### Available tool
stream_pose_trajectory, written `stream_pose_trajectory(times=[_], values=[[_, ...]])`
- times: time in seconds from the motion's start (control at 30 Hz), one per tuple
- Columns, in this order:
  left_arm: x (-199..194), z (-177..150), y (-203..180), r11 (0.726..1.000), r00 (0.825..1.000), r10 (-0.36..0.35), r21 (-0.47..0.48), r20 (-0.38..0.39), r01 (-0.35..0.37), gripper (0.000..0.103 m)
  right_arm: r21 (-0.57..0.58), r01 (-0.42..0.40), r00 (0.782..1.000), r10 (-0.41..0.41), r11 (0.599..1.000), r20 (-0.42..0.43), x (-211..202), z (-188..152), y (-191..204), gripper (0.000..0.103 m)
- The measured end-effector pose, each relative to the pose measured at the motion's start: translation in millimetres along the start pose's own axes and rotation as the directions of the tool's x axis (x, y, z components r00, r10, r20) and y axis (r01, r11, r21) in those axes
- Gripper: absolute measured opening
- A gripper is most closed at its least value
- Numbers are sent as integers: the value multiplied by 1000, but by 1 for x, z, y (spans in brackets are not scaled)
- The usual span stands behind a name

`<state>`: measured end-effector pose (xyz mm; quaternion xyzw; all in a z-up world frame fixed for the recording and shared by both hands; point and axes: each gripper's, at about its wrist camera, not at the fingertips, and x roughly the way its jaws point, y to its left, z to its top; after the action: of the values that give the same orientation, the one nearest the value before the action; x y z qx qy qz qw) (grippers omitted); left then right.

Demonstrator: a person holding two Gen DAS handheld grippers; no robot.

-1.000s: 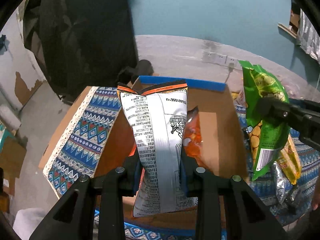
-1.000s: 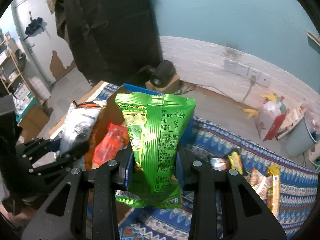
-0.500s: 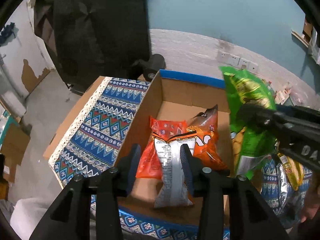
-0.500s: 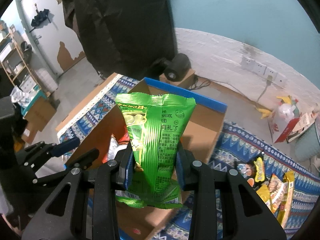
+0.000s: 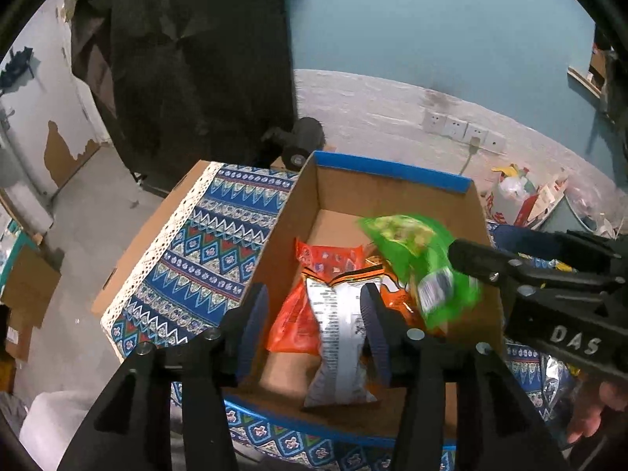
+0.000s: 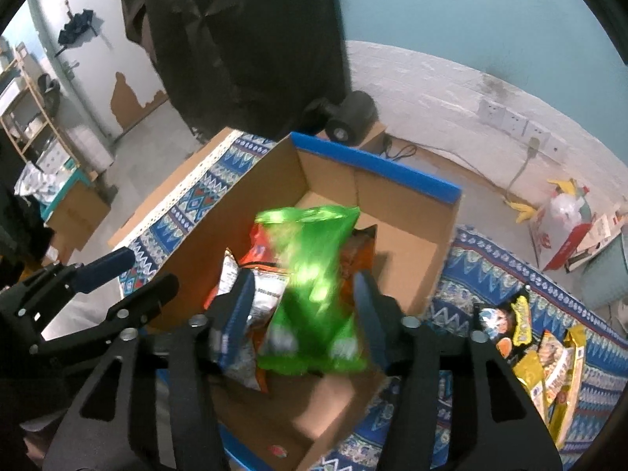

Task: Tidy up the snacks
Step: 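Move both tools back over the remaining snacks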

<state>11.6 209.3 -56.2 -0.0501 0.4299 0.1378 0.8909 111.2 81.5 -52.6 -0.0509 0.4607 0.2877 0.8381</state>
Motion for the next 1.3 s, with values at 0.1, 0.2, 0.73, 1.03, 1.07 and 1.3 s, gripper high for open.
stream_pose_trajectory(times=[0.1,0.2,0.73,1.03,1.07,1.3], values=[[-1,0,-9,1000,1000,-18,13,-2,18,50,8,11,1000,-11,1000,17,-13,-2,-10,60],[-3,0,-21,999,999,-41,30,-4,41,51,20,23,999,-23,1000,31,-24,-4,-22,65],[-21,-10,-114,968,984,-173,177,-32,176,60,41,145,989,-146,989,37,-79,-46,-105,65],[-21,-20,-158,944,976,-207,247,-69,217,61,72,182,983,-183,981,4,-99,-82,-152,65],[-21,-21,-163,942,975,-210,253,-73,222,61,75,182,983,-183,980,2,-101,-86,-156,65],[-12,-32,-194,922,968,-221,299,-121,248,61,97,193,981,-191,976,-26,-106,-113,-192,65]])
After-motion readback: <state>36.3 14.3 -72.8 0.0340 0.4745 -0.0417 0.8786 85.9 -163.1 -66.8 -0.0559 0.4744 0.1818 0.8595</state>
